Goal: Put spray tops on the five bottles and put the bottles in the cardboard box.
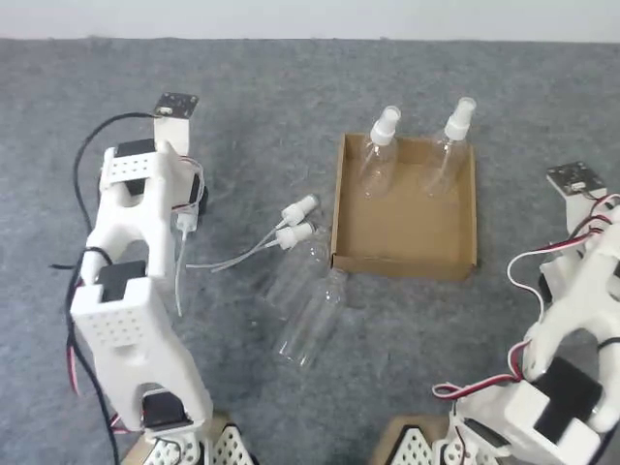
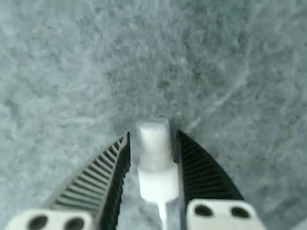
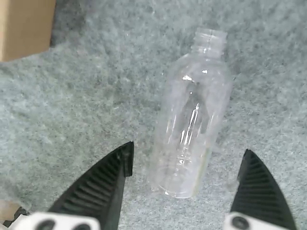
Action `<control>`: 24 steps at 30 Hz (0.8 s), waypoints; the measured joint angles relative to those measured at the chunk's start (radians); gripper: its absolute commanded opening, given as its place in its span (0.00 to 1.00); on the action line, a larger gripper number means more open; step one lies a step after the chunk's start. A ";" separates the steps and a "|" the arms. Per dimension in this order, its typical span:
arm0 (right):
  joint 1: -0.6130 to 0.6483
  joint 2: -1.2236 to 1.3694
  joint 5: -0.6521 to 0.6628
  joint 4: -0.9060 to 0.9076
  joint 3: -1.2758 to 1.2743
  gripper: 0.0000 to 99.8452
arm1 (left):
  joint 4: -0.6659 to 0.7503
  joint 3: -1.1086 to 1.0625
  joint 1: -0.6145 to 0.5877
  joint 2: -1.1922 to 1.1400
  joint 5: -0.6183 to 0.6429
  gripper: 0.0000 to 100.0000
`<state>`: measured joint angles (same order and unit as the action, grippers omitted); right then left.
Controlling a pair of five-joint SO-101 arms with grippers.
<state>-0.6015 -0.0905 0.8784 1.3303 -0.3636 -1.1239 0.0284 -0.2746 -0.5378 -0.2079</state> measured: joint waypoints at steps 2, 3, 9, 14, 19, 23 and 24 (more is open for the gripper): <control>0.000 0.000 0.000 0.000 0.000 0.29 | 0.000 0.018 0.000 -0.023 -0.003 0.08; 0.000 0.000 0.000 0.000 0.000 0.29 | -0.002 0.026 0.002 -0.032 -0.002 0.05; 0.000 0.000 0.000 0.000 0.000 0.29 | -0.012 0.031 0.014 -0.037 0.000 0.01; 0.000 0.000 0.000 0.000 0.000 0.29 | -0.109 0.029 0.012 0.026 0.002 0.01; 0.000 0.000 0.000 0.000 0.000 0.29 | -0.190 -0.005 0.014 0.222 0.003 0.01; 0.000 0.000 -0.002 0.000 0.000 0.29 | -0.186 -0.157 0.038 0.436 0.035 0.01; 0.000 0.000 -0.002 0.000 0.000 0.29 | -0.175 -0.210 0.054 0.497 0.038 0.01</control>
<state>-0.6015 -0.0905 0.8769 1.3303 -0.3636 -1.2988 -0.1818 -0.2209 -0.0407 -0.1695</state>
